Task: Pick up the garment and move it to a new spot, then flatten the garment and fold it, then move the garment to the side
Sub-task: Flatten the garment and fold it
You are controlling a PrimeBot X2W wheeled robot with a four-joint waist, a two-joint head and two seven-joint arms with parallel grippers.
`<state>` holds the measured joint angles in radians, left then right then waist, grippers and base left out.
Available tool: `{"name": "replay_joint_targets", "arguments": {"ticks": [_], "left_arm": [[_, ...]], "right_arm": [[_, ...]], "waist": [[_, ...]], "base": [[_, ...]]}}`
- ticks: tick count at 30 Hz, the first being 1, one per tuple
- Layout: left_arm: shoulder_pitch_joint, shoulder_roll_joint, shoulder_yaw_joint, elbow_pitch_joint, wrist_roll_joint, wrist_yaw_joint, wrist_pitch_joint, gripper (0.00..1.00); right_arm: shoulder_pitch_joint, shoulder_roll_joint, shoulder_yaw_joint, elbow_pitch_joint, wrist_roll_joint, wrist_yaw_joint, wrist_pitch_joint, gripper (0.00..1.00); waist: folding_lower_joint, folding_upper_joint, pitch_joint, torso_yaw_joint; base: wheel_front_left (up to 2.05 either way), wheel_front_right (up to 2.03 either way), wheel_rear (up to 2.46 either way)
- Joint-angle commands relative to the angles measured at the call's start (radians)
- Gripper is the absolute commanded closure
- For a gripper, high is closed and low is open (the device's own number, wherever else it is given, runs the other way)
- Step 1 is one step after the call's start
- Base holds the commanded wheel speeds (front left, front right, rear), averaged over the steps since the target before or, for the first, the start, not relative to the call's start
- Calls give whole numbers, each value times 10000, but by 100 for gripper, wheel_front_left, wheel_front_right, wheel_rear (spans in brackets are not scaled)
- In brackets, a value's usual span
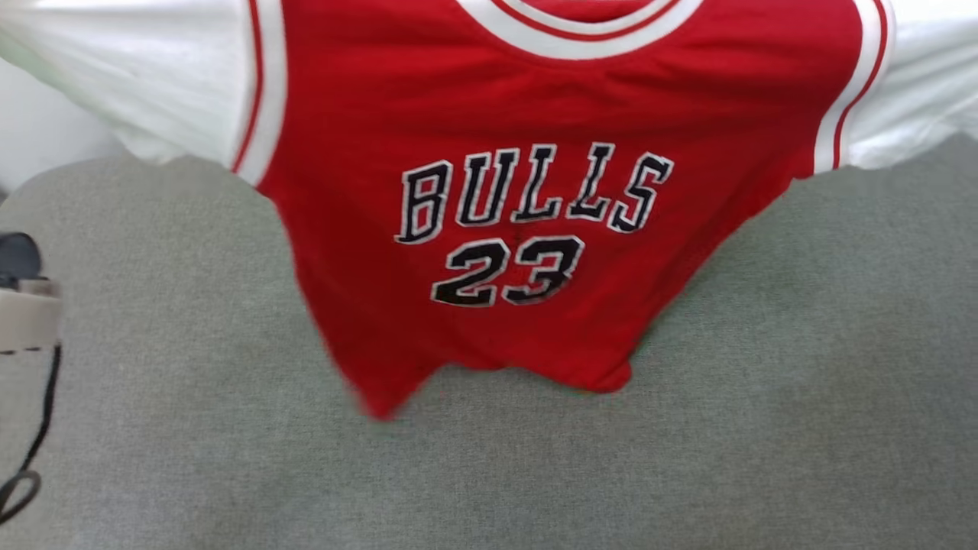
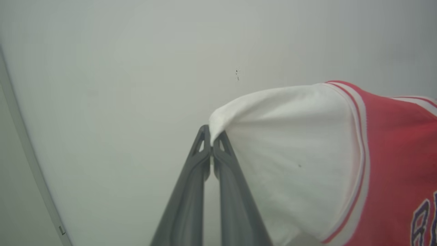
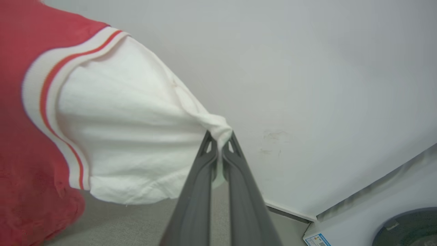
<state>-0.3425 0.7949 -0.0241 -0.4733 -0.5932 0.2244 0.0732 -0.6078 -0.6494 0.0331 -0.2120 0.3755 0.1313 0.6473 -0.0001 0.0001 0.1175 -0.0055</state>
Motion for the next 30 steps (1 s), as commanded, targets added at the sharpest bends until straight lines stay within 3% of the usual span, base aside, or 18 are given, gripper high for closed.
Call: {"name": "replay_joint_targets", "arguments": {"ticks": [1,11,15,23,30], "left_arm": [[-203,88,137,-84,-14,84,15,100],[-964,580,915,-437,-268,251,361,100],[-1505,483,1011,-297,-631,180,399,100],[-3310,1155,767,534,-613,-346,533,100],[-6277,1006,-67,2163,-797,-1051,492,100]], "right_arm": [[-154,64,-56,-87,10,-11,-14,100],[-957,638,-562,-394,94,-11,-179,100],[-1467,678,-649,-180,68,-11,-273,100],[-3449,599,-472,594,42,-11,-481,100],[-5771,929,-453,2138,-516,-12,-1227,100]], "waist": [[1,-1,-50,-57],[1,-1,232,-268],[1,-1,581,-307],[1,-1,2016,-348],[1,-1,3590,-337]], "base": [[0,0,0],[0,0,0],[0,0,0],[0,0,0],[0,0,0]]}}
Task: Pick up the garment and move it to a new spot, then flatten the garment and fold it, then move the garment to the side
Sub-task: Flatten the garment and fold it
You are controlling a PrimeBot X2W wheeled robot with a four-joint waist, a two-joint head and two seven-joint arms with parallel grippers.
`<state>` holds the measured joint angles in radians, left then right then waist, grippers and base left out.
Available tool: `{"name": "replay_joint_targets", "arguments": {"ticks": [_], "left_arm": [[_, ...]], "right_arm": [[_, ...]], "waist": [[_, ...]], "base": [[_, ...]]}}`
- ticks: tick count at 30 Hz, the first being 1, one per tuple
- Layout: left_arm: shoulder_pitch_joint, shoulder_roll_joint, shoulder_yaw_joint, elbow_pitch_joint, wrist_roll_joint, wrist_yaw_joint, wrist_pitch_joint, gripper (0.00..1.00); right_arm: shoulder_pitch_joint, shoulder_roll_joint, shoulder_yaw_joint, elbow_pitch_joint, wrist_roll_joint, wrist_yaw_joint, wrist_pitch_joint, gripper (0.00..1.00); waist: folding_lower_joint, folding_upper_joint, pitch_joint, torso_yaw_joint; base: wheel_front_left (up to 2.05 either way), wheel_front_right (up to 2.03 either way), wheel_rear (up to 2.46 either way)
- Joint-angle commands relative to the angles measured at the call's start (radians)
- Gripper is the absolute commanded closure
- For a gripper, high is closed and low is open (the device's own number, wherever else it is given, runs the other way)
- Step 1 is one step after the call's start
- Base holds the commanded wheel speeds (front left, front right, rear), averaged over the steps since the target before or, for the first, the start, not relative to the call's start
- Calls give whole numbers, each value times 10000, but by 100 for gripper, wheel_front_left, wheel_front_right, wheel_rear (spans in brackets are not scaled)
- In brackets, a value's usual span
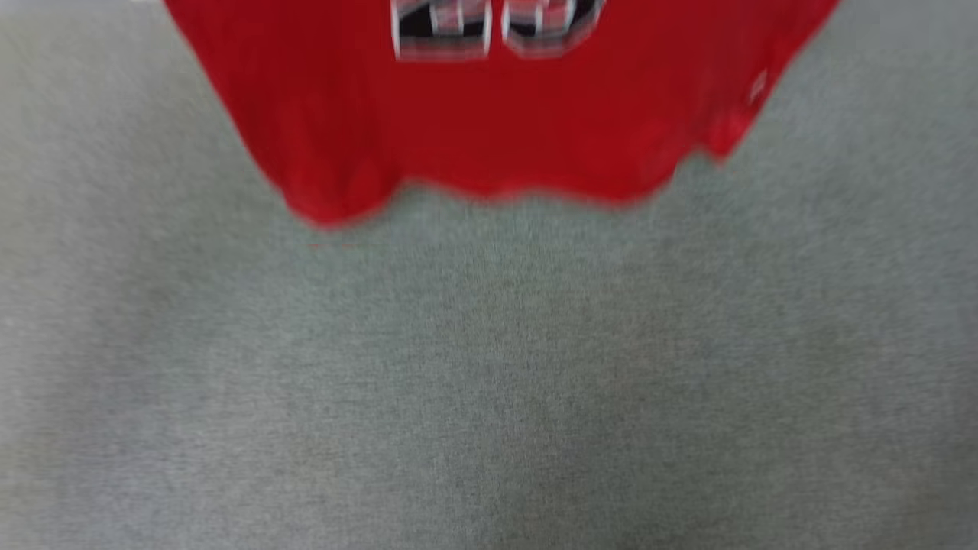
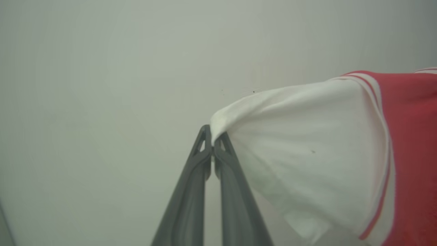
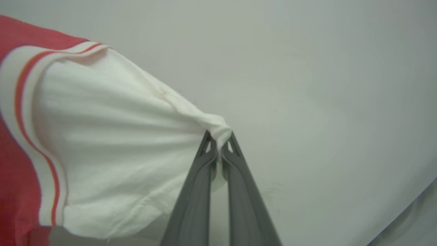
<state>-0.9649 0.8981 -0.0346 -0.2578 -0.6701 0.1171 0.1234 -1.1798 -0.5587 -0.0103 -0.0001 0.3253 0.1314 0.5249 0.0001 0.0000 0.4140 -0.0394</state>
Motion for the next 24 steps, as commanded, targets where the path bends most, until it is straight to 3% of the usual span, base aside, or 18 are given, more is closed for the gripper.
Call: {"name": "replay_joint_targets", "arguments": {"ticks": [1,7,15,20,24], "left_arm": [[-506,-75,-137,337,77,-90,-70,100],[-3123,-588,-1069,2275,610,-692,-494,100],[-5469,-1410,-1582,4393,1063,-1036,-1545,100],[-5967,-1893,-1854,5583,1056,-1361,-2071,100],[-5451,-2390,-2141,6284,947,-1496,-2475,100]], "right_arm": [[-343,66,33,323,-123,-14,-193,100],[-2232,259,213,1877,-717,-16,-980,100],[-4330,828,-275,3713,-1843,-17,-2135,100],[-4596,1132,-124,4700,-2359,-17,-2880,100],[-4041,1006,265,5266,-2416,-17,-3217,100]], "waist": [[-1,0,804,20],[-1,0,1733,131],[-1,0,2533,350],[-1,0,2718,452],[-1,0,2685,614]], "base": [[0,0,0],[0,0,0],[0,0,0],[0,0,0],[0,0,0]]}}
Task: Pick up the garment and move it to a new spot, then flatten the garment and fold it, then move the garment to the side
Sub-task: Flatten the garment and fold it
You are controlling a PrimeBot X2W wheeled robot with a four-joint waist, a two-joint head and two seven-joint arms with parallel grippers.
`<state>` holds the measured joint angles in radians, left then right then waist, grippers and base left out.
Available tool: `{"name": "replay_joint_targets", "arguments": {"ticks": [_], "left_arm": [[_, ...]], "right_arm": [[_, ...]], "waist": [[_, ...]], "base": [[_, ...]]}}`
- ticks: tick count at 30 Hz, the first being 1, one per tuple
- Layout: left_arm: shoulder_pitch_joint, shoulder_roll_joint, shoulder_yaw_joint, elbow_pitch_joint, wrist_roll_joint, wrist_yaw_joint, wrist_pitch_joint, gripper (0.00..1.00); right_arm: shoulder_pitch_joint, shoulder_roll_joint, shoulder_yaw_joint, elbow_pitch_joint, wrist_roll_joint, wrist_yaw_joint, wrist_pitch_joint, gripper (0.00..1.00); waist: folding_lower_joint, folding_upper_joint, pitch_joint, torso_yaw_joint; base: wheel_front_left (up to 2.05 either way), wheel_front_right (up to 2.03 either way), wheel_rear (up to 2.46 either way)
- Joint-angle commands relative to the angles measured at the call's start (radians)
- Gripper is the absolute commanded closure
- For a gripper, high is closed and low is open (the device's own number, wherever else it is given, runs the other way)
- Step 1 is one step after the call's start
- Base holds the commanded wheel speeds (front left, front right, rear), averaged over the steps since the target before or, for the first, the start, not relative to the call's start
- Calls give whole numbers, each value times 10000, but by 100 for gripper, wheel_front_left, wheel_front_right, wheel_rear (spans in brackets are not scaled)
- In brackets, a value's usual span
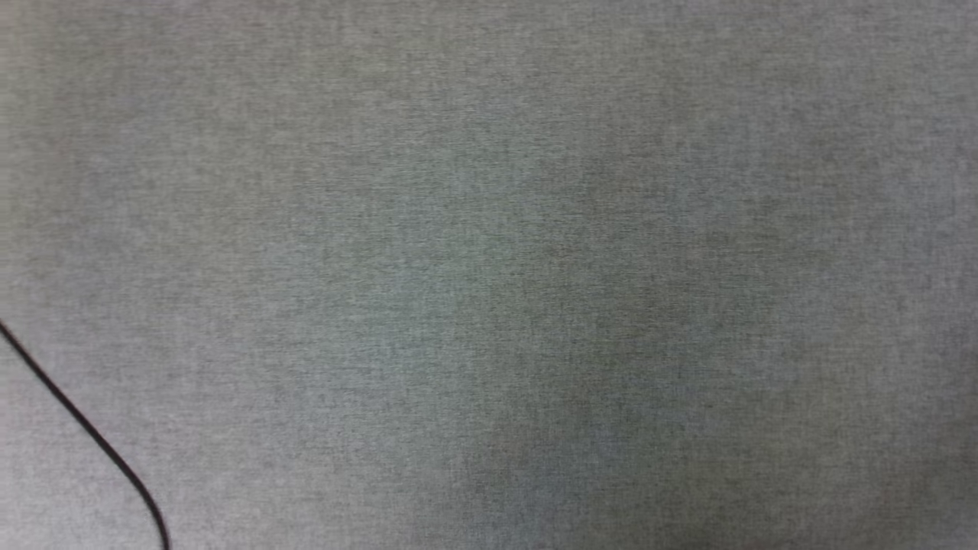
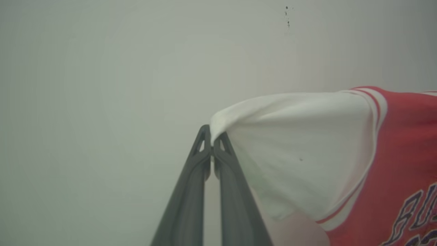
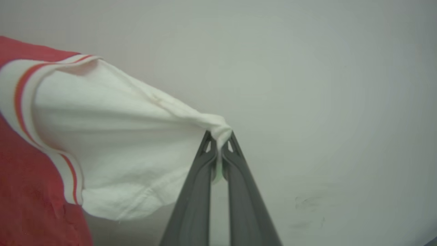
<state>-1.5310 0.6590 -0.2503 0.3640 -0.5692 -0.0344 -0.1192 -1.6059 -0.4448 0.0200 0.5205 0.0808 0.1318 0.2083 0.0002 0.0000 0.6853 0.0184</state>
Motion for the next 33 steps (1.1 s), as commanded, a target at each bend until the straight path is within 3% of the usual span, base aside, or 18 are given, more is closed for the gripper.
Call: {"name": "replay_joint_targets", "arguments": {"ticks": [1,13,18,24,33], "left_arm": [[366,-114,-42,188,-77,-7,-159,100],[4056,-921,-975,795,-140,-254,-1110,100],[5766,-990,-1187,250,-112,-64,-1267,100],[8662,-835,-1460,-586,-311,220,-1320,100],[12399,35,-1484,-1718,-843,759,-992,100]], "right_arm": [[387,-161,33,183,76,-20,-123,100],[3803,-439,772,560,1426,-18,-408,100],[5420,-523,698,232,1763,-18,-410,100],[8322,-551,785,-747,2295,-17,-107,100],[12150,-968,861,-2557,3450,-18,652,100]], "waist": [[-2,0,-44,58],[-2,0,-1095,229],[-2,0,-1804,259],[-2,0,-3118,216],[-2,0,-4562,-16]], "base": [[0,0,0],[0,0,0],[0,0,0],[0,0,0],[0,0,0]]}}
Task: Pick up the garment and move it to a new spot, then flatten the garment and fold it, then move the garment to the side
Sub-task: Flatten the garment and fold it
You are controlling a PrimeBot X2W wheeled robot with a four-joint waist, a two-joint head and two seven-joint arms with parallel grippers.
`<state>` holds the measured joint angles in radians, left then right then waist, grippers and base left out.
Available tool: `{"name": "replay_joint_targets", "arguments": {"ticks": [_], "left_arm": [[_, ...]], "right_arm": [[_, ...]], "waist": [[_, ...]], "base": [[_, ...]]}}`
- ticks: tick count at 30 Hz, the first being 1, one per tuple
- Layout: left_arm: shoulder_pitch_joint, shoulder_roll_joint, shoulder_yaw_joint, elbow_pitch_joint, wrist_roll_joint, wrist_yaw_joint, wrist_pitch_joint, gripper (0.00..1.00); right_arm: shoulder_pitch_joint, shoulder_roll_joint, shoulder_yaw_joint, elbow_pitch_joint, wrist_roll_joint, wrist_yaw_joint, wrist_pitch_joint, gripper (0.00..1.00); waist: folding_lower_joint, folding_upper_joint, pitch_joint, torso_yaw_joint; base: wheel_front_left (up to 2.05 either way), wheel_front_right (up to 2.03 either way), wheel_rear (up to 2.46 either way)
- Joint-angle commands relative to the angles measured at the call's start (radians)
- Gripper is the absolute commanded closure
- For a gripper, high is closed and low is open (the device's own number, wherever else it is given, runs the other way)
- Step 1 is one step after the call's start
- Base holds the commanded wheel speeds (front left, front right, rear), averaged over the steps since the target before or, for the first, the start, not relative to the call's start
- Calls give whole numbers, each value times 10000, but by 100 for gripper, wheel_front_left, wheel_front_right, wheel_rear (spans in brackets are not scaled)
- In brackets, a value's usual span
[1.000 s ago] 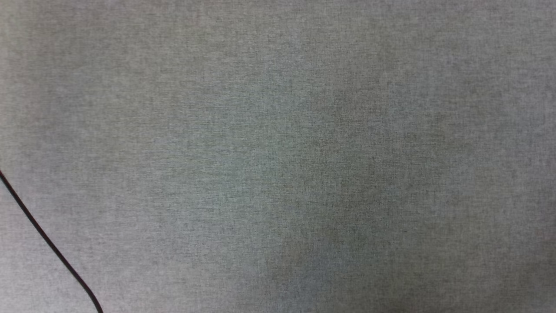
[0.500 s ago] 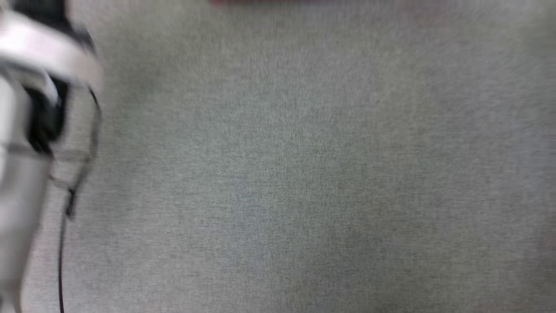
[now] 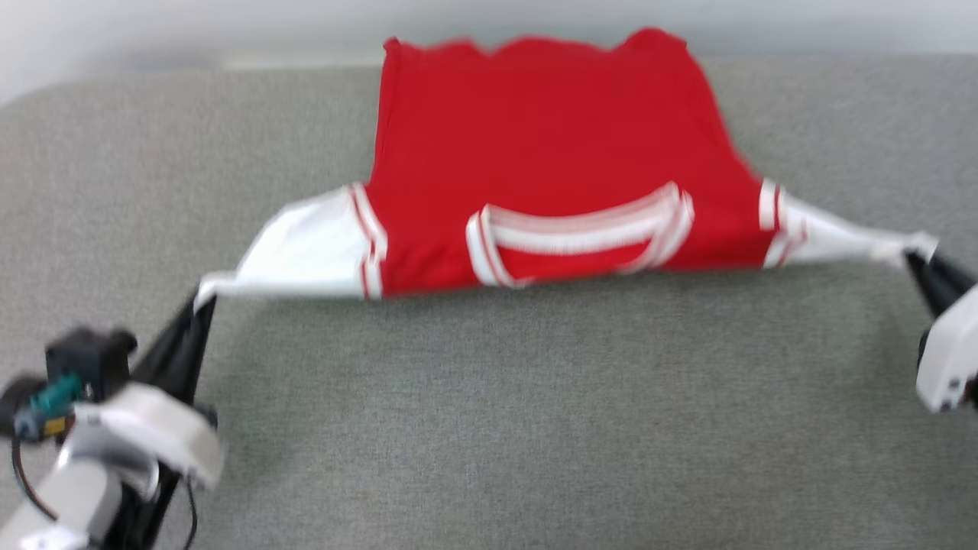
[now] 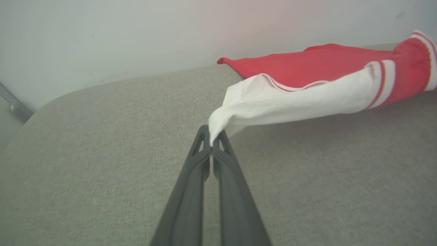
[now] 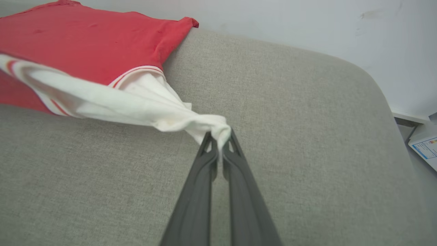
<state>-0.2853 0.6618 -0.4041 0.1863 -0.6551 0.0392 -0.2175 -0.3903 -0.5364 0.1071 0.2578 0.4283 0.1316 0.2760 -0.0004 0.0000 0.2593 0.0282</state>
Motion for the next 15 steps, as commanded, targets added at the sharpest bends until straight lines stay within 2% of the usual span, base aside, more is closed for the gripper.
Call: {"name": "replay_joint_targets", "arguments": {"ticks": [1,6,10,15], "left_arm": [[305,102,50,-52,-57,82,56,100],[1889,417,39,-655,-461,387,357,100],[2817,461,-45,-1052,-666,623,499,100],[3691,566,-271,-1437,-856,740,791,100]], "right_arm": [[362,-60,-40,-102,76,-16,43,100],[1882,-222,-116,-949,526,-18,468,100],[2812,-299,-387,-1418,873,-18,812,100],[3854,-247,-781,-1948,1273,-18,1307,100]], "waist": [[4,0,-422,-145],[4,0,-851,-299],[4,0,-1114,-388],[4,0,-1367,-447]], "base": [[0,0,0],[0,0,0],[0,0,0],[0,0,0]]}}
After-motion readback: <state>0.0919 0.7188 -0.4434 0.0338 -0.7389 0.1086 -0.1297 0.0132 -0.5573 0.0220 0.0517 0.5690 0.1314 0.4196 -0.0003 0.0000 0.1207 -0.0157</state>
